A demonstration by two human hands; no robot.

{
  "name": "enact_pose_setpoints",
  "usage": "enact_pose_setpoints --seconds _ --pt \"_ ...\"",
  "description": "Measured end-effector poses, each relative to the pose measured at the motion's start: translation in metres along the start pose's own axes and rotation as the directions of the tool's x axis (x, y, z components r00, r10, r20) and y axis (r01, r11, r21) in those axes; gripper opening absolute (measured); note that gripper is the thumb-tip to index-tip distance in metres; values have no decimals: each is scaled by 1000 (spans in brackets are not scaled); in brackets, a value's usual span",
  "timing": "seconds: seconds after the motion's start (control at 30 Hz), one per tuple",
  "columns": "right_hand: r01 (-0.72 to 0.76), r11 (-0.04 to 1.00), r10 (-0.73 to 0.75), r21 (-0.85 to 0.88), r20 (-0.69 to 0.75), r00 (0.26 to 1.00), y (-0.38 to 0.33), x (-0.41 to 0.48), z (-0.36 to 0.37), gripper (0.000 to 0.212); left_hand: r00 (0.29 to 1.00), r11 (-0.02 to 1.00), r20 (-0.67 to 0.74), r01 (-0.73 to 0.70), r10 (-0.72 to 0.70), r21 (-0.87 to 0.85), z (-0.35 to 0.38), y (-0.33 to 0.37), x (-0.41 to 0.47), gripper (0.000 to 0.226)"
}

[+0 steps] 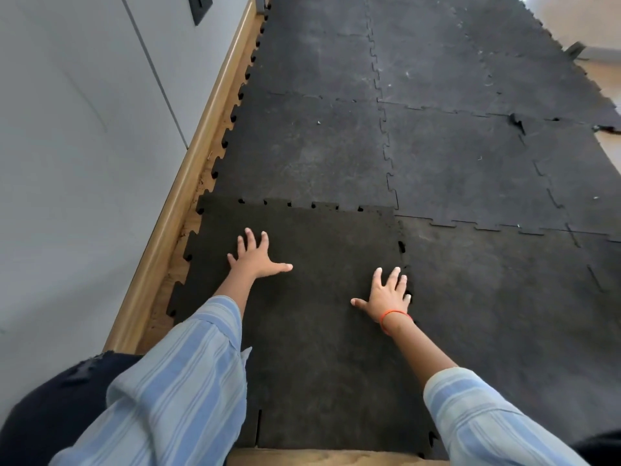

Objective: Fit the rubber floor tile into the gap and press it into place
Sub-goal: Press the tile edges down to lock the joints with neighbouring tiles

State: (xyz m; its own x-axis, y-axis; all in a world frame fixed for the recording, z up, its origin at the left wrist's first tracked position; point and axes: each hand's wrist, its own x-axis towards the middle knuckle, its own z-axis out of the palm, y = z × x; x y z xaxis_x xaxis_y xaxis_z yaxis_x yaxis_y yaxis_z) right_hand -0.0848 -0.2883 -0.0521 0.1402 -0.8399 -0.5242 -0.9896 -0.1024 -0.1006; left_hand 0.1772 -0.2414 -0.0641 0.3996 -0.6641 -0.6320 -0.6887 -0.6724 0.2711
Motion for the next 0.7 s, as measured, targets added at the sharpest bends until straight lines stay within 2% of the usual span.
enact_pose_setpoints --seconds 0.1,0.3,0.37,0.47,0.53,0.63,0.7 --pt "-39 999 38 21 32 999 -5 2 -3 104 997 984 23 -83 80 160 9 17 -1 118" --pt "-126 992 122 29 105 987 -10 -1 -9 106 976 932 159 -193 150 308 13 45 -15 116" --pt "-143 990 141 11 114 983 -12 0 -10 105 981 942 137 -172 137 287 7 51 -14 111" --pt "-148 989 149 -14 75 986 -15 9 -11 109 993 957 -7 -116 122 266 -2 67 -3 108" --pt "-101 995 101 -19 13 995 -11 18 -11 117 989 954 -62 -111 133 278 -6 78 7 112" --pt "57 998 -57 -34 0 998 6 37 -16 133 984 926 -54 -143 172 349 -12 85 23 124" --pt "149 989 -148 24 -45 988 12 59 -27 125 984 911 -47 -139 170 389 -17 85 32 131"
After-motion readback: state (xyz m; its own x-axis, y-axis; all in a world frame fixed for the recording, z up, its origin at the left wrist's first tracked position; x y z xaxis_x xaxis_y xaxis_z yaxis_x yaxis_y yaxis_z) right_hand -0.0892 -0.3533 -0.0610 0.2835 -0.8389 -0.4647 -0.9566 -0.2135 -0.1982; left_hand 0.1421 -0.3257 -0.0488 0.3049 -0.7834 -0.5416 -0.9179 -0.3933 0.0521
